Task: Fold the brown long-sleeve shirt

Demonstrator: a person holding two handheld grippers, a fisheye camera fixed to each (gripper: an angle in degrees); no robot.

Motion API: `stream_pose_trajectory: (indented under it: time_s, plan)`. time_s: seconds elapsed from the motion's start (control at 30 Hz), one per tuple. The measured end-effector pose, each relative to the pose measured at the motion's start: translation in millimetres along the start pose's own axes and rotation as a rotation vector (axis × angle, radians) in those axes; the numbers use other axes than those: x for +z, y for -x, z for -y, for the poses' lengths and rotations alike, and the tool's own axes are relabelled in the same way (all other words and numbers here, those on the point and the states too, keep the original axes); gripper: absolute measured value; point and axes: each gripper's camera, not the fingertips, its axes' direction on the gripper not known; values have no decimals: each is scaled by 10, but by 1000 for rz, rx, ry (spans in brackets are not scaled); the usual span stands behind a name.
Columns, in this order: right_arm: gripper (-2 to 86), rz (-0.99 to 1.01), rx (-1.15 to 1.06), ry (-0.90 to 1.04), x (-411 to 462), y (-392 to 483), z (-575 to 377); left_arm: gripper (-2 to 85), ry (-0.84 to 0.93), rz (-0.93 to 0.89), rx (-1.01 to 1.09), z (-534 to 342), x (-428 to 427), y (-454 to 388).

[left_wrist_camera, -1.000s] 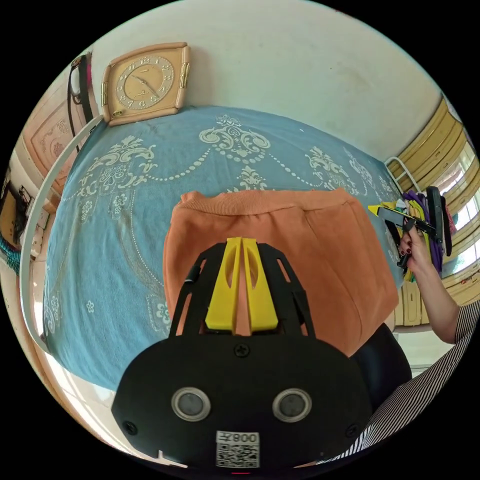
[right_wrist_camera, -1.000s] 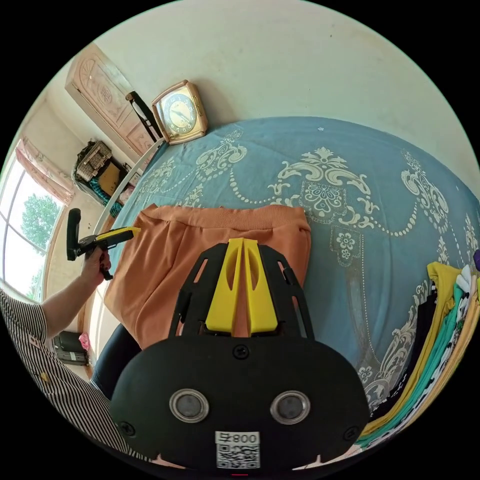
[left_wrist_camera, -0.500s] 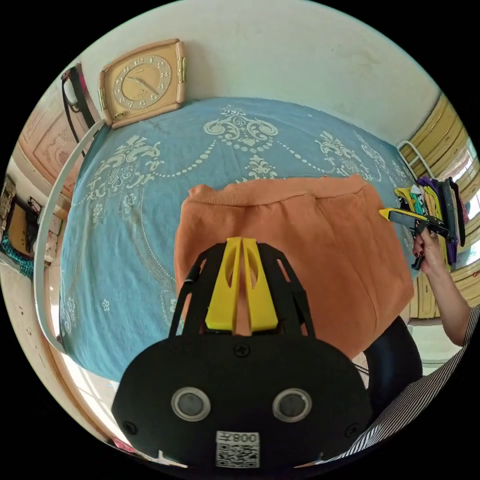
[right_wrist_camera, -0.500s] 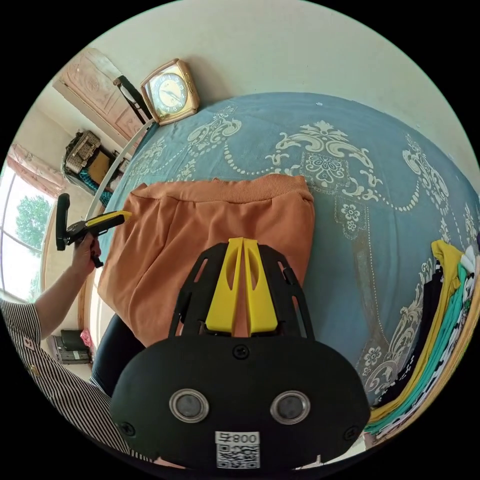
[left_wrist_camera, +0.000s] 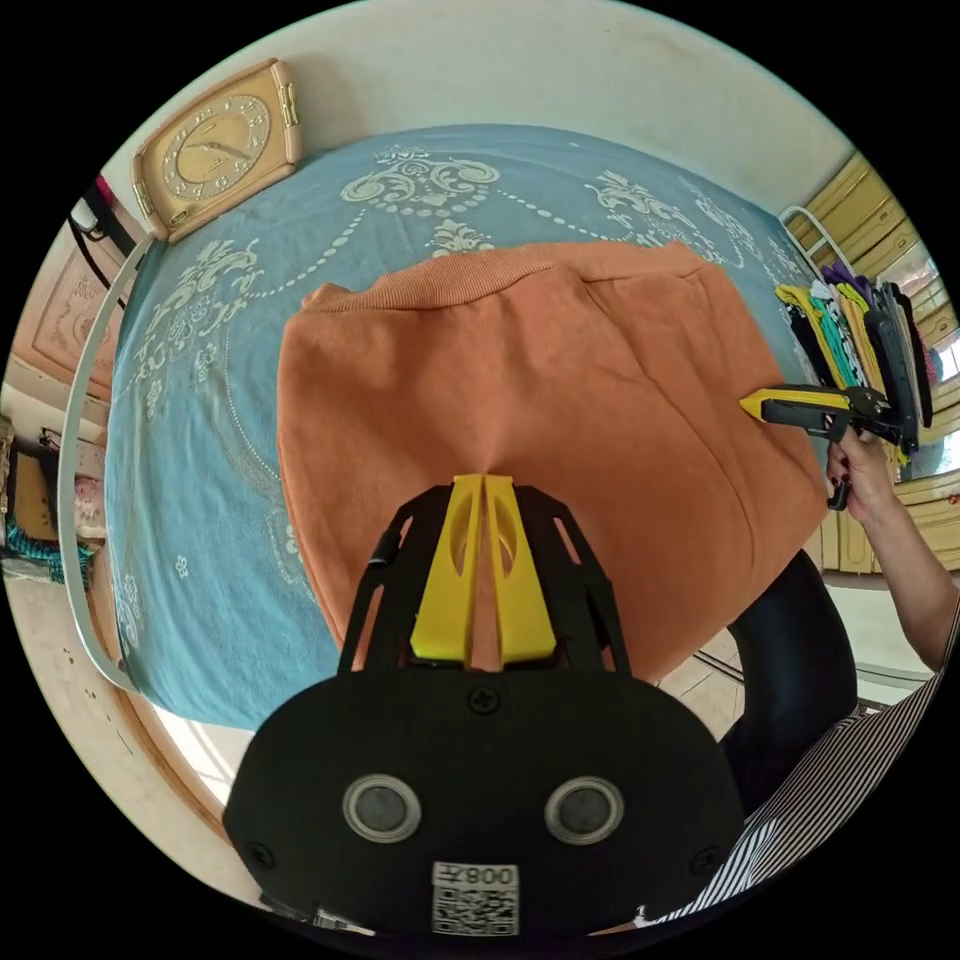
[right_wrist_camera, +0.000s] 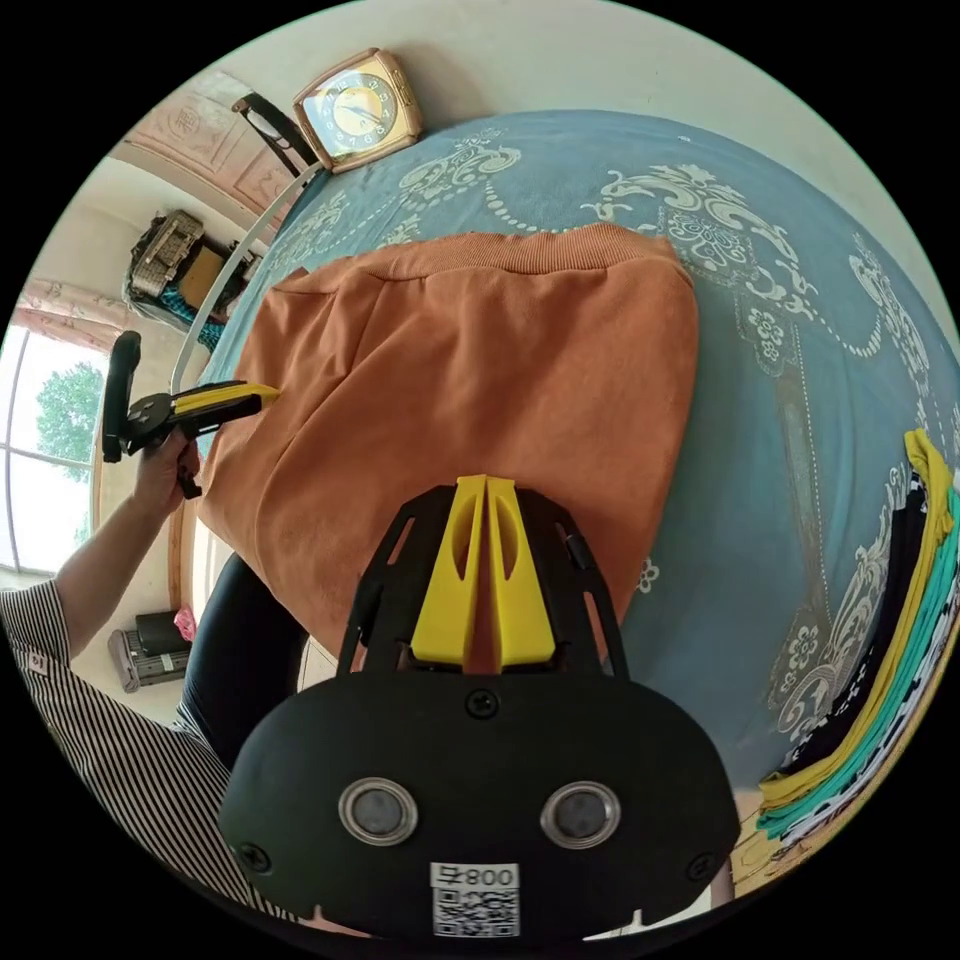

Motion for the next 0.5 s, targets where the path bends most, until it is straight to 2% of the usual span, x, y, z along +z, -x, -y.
stream_pose_trajectory:
  time_s: [0.2, 0.33, 0.5]
  plan:
    - [0, -12, -8, -136, -353, 208, -472, 4, -130, -23, 15, -509, -522, -134]
    - [1, -35, 10, -40, -67, 240, -778, 3, -15, -39, 11, -753, -279, -217]
    - [1, -39, 41, 20, 260, 184, -838, 3, 9, -90, -53, -789, -314, -45]
